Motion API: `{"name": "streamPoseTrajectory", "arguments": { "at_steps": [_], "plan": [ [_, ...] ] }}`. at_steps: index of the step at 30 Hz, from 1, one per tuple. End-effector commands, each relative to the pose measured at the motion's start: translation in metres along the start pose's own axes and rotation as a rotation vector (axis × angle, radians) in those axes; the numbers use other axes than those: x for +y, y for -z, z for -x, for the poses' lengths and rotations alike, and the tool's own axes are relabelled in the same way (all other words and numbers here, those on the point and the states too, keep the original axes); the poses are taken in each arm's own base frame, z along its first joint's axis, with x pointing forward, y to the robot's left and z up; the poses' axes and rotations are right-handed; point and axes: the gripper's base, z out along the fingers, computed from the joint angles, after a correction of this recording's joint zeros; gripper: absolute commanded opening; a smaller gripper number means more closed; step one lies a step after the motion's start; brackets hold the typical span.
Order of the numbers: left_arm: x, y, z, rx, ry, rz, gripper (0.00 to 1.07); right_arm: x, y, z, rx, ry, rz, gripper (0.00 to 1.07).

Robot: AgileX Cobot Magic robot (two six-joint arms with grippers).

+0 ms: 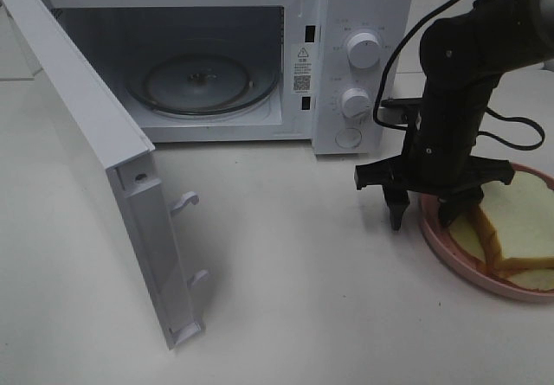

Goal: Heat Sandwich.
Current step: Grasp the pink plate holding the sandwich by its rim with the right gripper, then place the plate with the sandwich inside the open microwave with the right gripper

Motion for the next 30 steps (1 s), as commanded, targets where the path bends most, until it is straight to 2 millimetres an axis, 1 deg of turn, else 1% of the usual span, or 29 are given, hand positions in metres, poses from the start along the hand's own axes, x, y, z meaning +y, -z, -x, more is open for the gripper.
{"name": "streamPoseTrajectory", "arguments": {
  "at_steps": [1,2,6,7,11,12,13,14,15,16,17,18,20,30],
  "plan": [
    [0.000,0.002,-0.001,-0.033,0.001,-0.004,0.67,-0.003,-0.011,-0.005,-0.011,-0.011,-0.004,0.56],
    [0.000,0.002,-0.001,-0.033,0.001,-0.004,0.67,-0.003,-0.011,-0.005,-0.011,-0.011,-0.004,0.56],
    [0.000,0.002,-0.001,-0.033,0.001,-0.004,0.67,-0.005,-0.019,-0.013,-0.001,-0.029,-0.004,0.49],
    [0.000,0.002,-0.001,-0.033,0.001,-0.004,0.67,-0.005,-0.019,-0.013,-0.001,-0.029,-0.004,0.49],
    [0.000,0.002,-0.001,-0.033,0.001,-0.004,0.67,-0.005,-0.021,-0.014,-0.004,-0.023,-0.008,0.37],
    [0.000,0.002,-0.001,-0.033,0.001,-0.004,0.67,-0.005,-0.021,-0.014,-0.004,-0.023,-0.008,0.37],
    [0.000,0.002,-0.001,-0.033,0.001,-0.004,0.67,-0.005,-0.021,-0.014,-0.007,-0.021,-0.008,0.33],
    [0.000,0.002,-0.001,-0.033,0.001,-0.004,0.67,-0.006,-0.021,-0.013,-0.009,-0.014,-0.014,0.26],
    [0.000,0.002,-0.001,-0.033,0.001,-0.004,0.67,-0.006,-0.021,-0.013,-0.008,-0.013,-0.015,0.21],
    [0.000,0.002,-0.001,-0.033,0.001,-0.004,0.67,-0.006,-0.021,-0.013,-0.008,-0.013,-0.015,0.21],
    [0.000,0.002,-0.001,-0.033,0.001,-0.004,0.67,-0.006,-0.021,-0.013,-0.009,-0.007,-0.017,0.17],
    [0.000,0.002,-0.001,-0.033,0.001,-0.004,0.67,-0.007,-0.021,-0.013,-0.015,0.012,-0.029,0.09],
    [0.000,0.002,-0.001,-0.033,0.001,-0.004,0.67,-0.008,-0.021,-0.012,-0.022,0.027,-0.039,0.00],
    [0.000,0.002,-0.001,-0.033,0.001,-0.004,0.67,-0.009,-0.021,-0.012,-0.022,0.047,-0.047,0.00]
  ]
}}
